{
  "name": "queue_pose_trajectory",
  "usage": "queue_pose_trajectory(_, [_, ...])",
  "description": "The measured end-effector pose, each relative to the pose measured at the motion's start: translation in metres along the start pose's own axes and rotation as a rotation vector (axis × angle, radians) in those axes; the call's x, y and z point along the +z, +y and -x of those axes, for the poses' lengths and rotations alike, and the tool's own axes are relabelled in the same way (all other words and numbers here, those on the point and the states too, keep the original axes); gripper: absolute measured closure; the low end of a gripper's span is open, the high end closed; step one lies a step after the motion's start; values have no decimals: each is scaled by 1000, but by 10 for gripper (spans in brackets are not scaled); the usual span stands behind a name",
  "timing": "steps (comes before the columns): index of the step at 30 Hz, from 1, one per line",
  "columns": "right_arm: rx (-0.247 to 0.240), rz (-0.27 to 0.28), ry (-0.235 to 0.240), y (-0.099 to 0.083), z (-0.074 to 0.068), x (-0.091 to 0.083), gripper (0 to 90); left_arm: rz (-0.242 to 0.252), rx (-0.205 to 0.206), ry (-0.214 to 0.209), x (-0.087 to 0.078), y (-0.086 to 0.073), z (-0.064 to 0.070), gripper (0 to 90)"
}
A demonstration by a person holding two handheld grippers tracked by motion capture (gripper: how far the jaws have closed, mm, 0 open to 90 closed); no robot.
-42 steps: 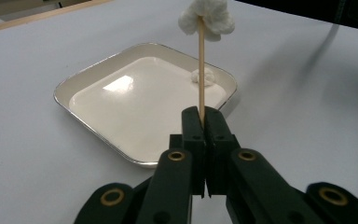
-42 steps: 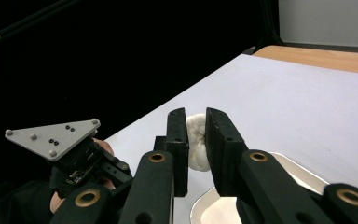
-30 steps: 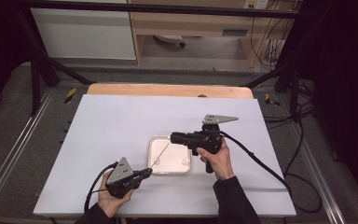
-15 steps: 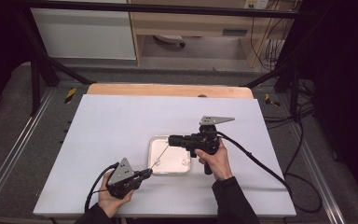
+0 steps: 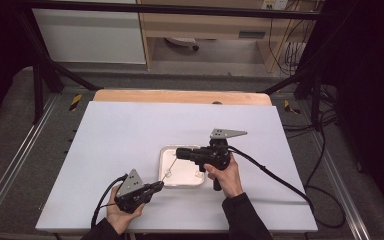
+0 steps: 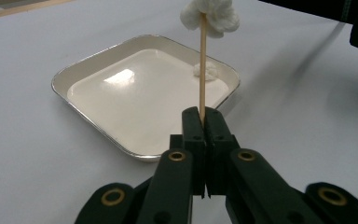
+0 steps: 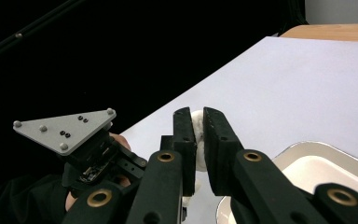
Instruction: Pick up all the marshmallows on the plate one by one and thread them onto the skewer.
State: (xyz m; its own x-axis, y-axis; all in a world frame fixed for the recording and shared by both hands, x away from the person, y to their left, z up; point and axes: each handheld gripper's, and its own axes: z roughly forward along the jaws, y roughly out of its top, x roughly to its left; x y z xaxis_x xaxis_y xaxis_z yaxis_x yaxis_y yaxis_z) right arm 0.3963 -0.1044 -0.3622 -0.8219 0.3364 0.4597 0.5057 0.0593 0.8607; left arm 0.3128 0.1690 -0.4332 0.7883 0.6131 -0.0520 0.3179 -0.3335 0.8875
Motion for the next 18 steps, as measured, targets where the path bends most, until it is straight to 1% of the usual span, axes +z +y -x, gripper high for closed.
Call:
queue_pose_trajectory(2, [1,8,6,-1,-1,1,845,4,-9,2,0,0,0,892])
queue_pose_trajectory(7, [-5,18,6,-4,-2,3,846,3,-11,10,1,0,2,892])
queue_pose_trajectory(9, [-4,27,9,-5,-2,4,846,6,-21,9,1,0,2,892])
queue_pose_trajectory(11, [0,36,19,-7,-2,6,846,6,-21,12,1,0,2,892])
queue_pose_trajectory(18, [-9,43,20,-10,-4,8,845,11,-26,19,2,0,3,892])
